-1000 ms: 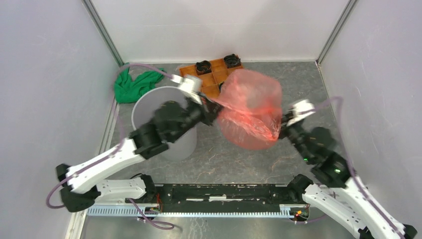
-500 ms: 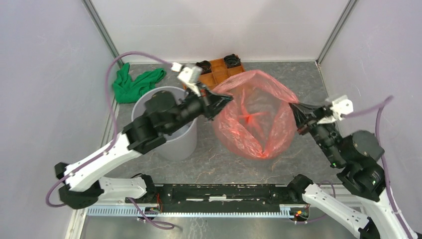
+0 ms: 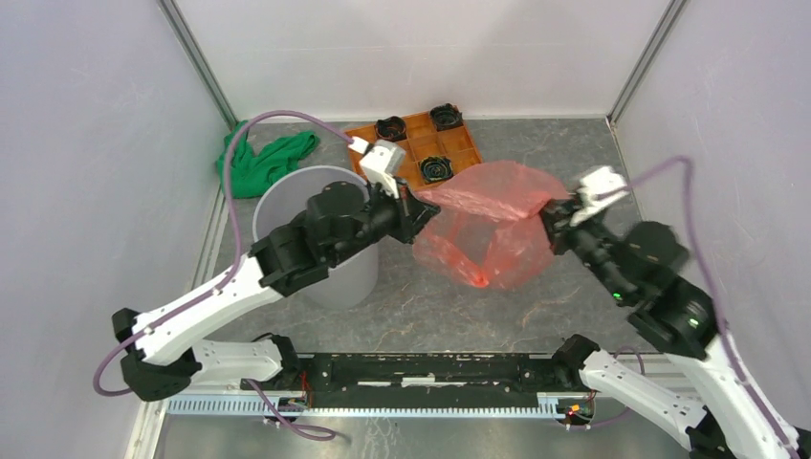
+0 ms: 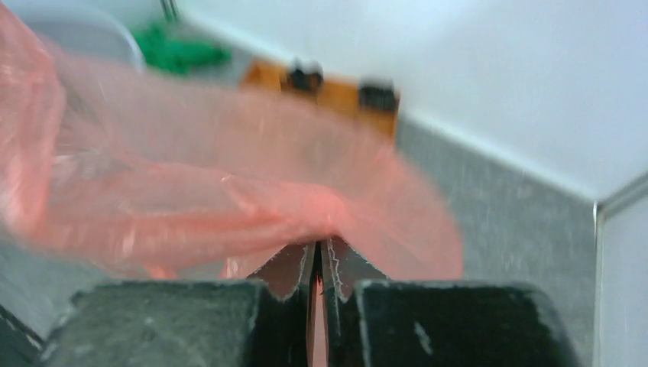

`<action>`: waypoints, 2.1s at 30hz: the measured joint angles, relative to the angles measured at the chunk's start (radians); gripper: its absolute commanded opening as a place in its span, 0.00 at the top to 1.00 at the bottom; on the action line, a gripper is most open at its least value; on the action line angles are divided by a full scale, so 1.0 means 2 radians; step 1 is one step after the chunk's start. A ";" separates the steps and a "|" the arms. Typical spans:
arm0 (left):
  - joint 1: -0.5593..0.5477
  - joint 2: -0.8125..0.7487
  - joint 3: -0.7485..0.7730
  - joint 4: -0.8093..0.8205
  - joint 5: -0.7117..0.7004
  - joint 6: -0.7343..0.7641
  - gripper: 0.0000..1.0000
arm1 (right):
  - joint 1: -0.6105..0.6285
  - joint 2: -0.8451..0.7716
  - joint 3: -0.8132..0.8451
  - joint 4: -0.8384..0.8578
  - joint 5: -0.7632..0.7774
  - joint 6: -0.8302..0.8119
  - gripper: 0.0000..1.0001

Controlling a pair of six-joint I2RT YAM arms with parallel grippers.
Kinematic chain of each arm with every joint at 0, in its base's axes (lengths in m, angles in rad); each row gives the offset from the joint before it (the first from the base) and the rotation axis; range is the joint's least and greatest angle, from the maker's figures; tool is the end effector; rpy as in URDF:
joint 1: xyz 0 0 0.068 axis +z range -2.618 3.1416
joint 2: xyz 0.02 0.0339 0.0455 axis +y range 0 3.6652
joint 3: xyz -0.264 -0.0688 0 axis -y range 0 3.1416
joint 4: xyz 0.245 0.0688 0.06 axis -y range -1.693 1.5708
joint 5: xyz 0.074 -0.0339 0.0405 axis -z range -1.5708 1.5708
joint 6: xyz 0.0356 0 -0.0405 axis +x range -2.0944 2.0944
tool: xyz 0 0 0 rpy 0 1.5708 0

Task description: Put the trash bags into the trash bin

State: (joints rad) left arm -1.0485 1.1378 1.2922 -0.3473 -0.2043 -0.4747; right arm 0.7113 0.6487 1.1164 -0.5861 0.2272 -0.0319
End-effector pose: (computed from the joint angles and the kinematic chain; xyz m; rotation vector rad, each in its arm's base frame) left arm 0.1304 -0.2121 0.4292 0.3732 1.8160 -0.9129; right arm 0.0879 0.0652 0.4242 -0.4534 1.6344 0.3178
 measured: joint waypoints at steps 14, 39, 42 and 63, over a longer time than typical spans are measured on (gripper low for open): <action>0.002 -0.008 -0.001 -0.008 -0.036 -0.014 0.98 | 0.000 -0.027 -0.034 0.053 -0.026 0.029 0.89; 0.002 -0.029 0.032 -0.118 -0.057 -0.019 0.00 | 0.000 -0.107 -0.014 0.037 0.135 0.020 0.99; 0.002 -0.064 0.055 -0.167 -0.113 -0.019 0.00 | 0.000 -0.108 -0.014 0.039 0.138 0.010 0.99; 0.012 0.097 0.073 -0.310 -0.189 -0.039 0.74 | 0.000 -0.106 0.014 0.057 0.123 -0.010 0.99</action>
State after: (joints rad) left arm -1.0248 1.3327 1.4380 -0.9676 -0.5823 -0.5518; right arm 0.7113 0.4374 1.1450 -0.4721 0.4740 -0.0517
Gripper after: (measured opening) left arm 0.358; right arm 0.012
